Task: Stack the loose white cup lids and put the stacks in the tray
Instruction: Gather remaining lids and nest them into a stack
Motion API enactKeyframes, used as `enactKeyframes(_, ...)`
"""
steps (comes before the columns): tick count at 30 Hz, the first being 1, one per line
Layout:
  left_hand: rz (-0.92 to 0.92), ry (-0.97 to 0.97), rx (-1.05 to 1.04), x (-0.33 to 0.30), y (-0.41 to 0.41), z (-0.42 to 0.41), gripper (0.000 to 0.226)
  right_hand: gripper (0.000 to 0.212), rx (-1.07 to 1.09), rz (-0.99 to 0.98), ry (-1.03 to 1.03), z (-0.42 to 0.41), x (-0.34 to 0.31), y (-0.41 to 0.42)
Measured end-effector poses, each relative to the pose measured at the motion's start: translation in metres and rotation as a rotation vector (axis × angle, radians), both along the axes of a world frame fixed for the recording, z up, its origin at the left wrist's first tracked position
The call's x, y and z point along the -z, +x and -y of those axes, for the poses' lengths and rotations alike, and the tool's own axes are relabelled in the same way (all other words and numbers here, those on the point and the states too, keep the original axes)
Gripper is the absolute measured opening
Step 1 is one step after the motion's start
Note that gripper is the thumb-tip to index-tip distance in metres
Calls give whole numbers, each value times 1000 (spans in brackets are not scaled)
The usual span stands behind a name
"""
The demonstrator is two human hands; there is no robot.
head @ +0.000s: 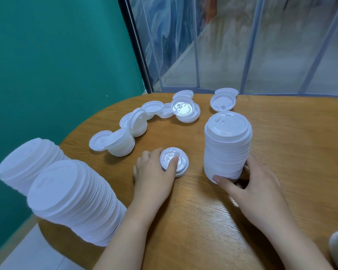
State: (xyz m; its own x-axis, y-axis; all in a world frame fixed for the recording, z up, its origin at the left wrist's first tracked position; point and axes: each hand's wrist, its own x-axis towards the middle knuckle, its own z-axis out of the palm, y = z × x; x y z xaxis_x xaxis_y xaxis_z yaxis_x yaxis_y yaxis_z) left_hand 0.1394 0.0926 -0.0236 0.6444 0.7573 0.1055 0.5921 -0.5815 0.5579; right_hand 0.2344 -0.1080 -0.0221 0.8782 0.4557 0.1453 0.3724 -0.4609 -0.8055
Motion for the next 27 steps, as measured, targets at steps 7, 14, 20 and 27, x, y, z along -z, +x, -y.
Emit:
enactKeyframes(7,-98,41,45,1,-2,3,84,44,10,-8,12,0,1,-1)
enactKeyframes(14,260,-105,38,-14,5,10,68,48,18,-4,5,-1,2,-1)
enactKeyframes(20,724,-435,36,-53,18,32,66,46,24,12,8,-1,3,1)
enactKeyframes(27,646,-244,352,-91,31,58,52,48,19,3,24,-1,1,0)
